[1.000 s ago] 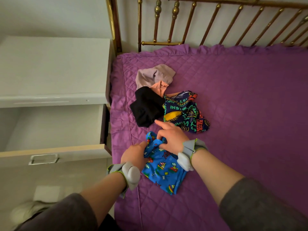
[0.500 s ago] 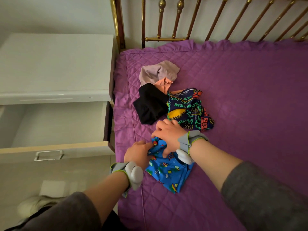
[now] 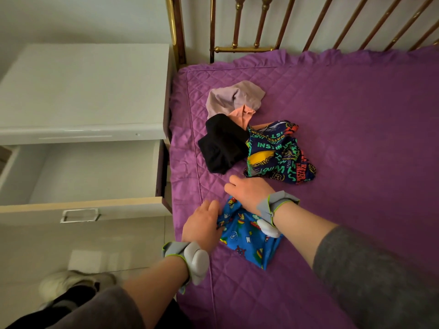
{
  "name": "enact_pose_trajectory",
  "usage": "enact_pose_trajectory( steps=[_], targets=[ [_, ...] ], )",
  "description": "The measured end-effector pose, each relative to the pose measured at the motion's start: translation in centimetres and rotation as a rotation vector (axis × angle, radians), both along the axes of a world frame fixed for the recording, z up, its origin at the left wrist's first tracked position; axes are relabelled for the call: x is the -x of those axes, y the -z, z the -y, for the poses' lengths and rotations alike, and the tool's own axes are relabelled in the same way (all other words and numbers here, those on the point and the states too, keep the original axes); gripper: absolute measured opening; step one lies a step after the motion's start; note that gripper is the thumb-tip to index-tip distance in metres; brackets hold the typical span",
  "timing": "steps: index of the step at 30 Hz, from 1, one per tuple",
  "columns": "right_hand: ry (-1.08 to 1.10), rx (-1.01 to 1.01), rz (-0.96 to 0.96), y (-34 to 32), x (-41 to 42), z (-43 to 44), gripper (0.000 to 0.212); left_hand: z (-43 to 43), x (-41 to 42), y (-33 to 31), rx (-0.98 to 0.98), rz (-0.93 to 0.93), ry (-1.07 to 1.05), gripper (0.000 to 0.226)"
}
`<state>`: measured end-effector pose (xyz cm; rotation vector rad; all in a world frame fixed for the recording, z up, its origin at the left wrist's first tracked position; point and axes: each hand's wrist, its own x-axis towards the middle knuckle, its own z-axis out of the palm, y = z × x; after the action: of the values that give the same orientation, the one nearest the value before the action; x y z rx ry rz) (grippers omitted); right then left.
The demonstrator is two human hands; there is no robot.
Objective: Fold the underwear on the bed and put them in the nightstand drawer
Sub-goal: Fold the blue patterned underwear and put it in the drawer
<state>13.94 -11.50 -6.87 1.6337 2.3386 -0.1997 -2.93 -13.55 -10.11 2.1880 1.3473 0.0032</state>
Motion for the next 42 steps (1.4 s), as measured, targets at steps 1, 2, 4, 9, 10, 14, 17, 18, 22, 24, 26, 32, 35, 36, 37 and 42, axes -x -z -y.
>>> enact_pose_trajectory(
  steps=[1,2,4,9,10,14,17,18,22,24,26,32,35,36,37,42],
  targets=[
    [-0.008,0.018,-0.002,0.1,-0.2,0.3,0.023,0.2,-0.1,0.0,-0.002,-0.017,0.015,0.029],
    [-0.019,0.037,-0.009,0.1,-0.4,0.7,0.023,0.4,-0.2,0.0,-0.005,-0.033,0.032,0.025],
    [-0.046,0.078,-0.02,0.1,-1.1,1.4,0.027,0.9,-0.5,-0.1,-0.003,-0.044,0.079,0.021],
    [-0.115,0.085,-0.015,0.5,-3.1,2.6,0.039,1.6,-1.0,-0.1,0.036,-0.022,0.174,0.029],
    [-0.129,0.075,-0.024,0.5,-3.4,2.8,0.041,1.6,-0.9,-0.1,0.038,-0.02,0.176,0.029],
    [-0.241,-0.058,-0.09,-0.2,-3.8,3.3,0.036,1.8,-0.9,-0.2,0.042,0.0,0.12,0.027],
    [-0.278,-0.016,-0.068,-0.4,-4.0,2.5,0.045,1.7,-0.9,-0.3,0.044,-0.011,0.085,0.026],
    [-0.245,0.077,-0.079,-0.6,-3.9,2.1,0.05,1.6,-0.8,-0.3,0.045,-0.008,0.072,0.026],
    [-0.216,0.165,-0.044,-0.8,-3.0,0.8,0.057,1.6,-0.4,-0.5,0.049,0.011,0.064,0.025],
    [-0.218,0.13,-0.027,-0.5,-2.6,0.6,0.056,1.7,-0.3,-0.6,0.039,0.013,0.077,0.025],
    [-0.225,0.054,-0.02,-0.5,-2.3,0.6,0.043,1.7,-0.4,-0.7,0.03,0.013,0.082,0.024],
    [-0.2,-0.04,0.001,0.3,-1.8,1.4,0.025,2.0,-0.8,-0.5,0.01,-0.007,0.148,0.023],
    [-0.14,0.092,0.004,0.6,-2.3,1.8,0.035,1.9,-1.1,-0.2,0.03,-0.019,0.163,0.023],
    [-0.139,0.111,0.005,0.5,-2.6,1.9,0.036,1.8,-1.1,-0.1,0.042,-0.024,0.166,0.025],
    [-0.142,0.132,0.008,0.3,-3.0,2.0,0.037,1.8,-1.2,0.0,0.054,-0.025,0.171,0.028],
    [-0.133,0.155,-0.015,-0.3,-4.3,3.0,0.034,1.5,-1.1,0.3,0.131,0.072,0.11,0.03]
  ],
)
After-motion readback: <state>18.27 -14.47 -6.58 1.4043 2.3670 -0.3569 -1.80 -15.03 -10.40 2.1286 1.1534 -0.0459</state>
